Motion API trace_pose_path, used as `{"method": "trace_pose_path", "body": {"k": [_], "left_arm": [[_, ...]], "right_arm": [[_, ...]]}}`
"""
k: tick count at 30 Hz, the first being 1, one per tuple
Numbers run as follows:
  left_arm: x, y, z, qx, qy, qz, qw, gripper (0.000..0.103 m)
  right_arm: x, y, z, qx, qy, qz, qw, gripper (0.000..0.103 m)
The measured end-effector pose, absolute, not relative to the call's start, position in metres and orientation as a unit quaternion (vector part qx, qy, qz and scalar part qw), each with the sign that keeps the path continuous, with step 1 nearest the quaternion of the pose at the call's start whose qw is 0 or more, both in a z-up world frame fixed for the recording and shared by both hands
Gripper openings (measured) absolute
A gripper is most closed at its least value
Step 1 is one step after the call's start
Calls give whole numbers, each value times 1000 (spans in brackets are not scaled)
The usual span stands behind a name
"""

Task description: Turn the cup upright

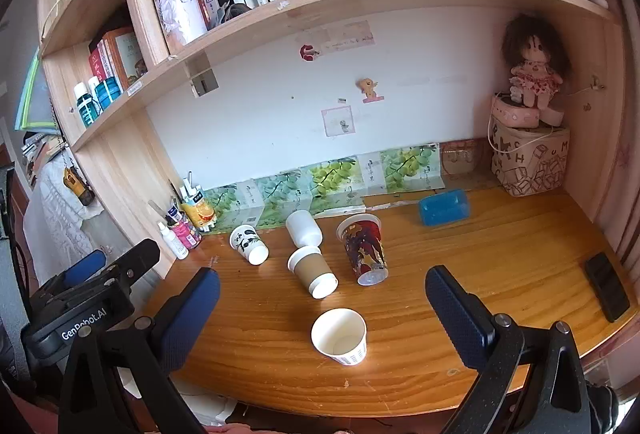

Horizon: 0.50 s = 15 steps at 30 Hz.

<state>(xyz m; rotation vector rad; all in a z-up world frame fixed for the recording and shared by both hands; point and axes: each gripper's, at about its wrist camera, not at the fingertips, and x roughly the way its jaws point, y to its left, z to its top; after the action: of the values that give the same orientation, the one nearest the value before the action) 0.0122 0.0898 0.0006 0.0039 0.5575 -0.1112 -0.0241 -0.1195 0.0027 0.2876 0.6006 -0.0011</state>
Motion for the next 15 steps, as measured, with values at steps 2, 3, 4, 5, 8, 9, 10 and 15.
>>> {"method": "trace_pose_path", "body": {"k": [2,3,4,5,8,9,10,15], "left_arm": [[14,90,0,2,273,-56,960,102],[14,90,1,3,272,-53,961,102],[15,90,1,5,270,-52,961,103],[16,89,1,6,270,-53,961,102],[17,86,0,14,266,-54,962,102],[17,85,1,15,262,-53,963,102],[17,85,1,15,259,-53,964,102],[18,85,3,12,249,-49,967,102]], "right_arm": [[-23,-118,2,142,294,-3,945,103],[-23,-118,2,142,293,-4,946,103],[-24,-118,2,142,290,-6,946,103],[-23,-119,3,142,287,-6,947,103],[-21,-121,4,140,284,-11,948,103],[-20,-121,4,139,282,-12,949,103],[-20,-121,4,138,279,-11,950,103],[-17,-120,7,127,272,-9,954,103]]}}
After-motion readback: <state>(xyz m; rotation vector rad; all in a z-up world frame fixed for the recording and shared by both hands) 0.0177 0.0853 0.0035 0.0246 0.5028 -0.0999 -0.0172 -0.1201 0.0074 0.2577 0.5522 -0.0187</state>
